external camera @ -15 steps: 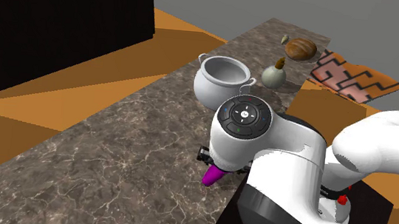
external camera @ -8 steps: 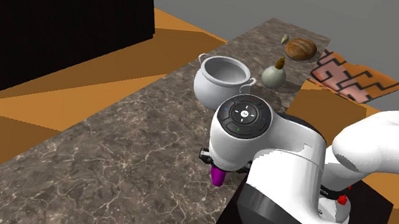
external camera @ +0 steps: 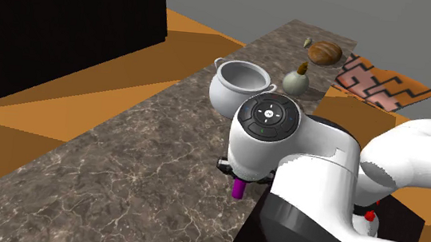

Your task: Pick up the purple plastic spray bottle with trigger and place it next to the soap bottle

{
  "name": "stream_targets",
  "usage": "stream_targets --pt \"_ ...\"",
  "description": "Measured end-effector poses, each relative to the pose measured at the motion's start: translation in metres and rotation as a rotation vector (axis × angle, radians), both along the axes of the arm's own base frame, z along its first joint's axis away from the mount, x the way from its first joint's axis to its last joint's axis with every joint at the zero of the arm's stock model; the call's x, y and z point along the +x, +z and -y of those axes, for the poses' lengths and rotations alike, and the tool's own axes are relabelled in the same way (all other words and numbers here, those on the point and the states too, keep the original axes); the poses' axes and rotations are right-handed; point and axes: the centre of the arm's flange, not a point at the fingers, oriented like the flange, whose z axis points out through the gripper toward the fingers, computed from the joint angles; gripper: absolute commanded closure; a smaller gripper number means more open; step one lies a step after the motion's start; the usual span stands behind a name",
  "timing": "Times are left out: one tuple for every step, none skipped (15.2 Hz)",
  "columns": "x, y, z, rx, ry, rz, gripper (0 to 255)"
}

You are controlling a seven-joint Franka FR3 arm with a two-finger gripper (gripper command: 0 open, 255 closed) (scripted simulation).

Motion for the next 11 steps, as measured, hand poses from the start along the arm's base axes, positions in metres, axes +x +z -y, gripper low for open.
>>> stream_targets --pt "0.000 0.005 0.000 0.000 0.000 0.000 255" --pt "0.001 0.009 0.000 0.000 0.000 0.000 255" --pt "0.000 0.015 -0.001 0.000 0.000 0.000 255" --pt "0.001 0.021 -0.001 0.000 0.000 0.000 255" --pt "0.000 0.025 0.000 0.000 0.000 0.000 255" --pt "0.000 0.031 -0.001 0.000 0.000 0.000 255" --pt "0.000 0.035 -0.002 0.000 0.000 0.000 255" --pt "0.000 0.041 -0.001 0.000 0.000 0.000 255" --pt "0.000 0.047 -0.001 0.000 0.000 0.000 255" --pt "0.000 0.051 -0.001 0.000 0.000 0.000 255" --pt "0.000 0.057 0.000 0.000 0.000 0.000 255"
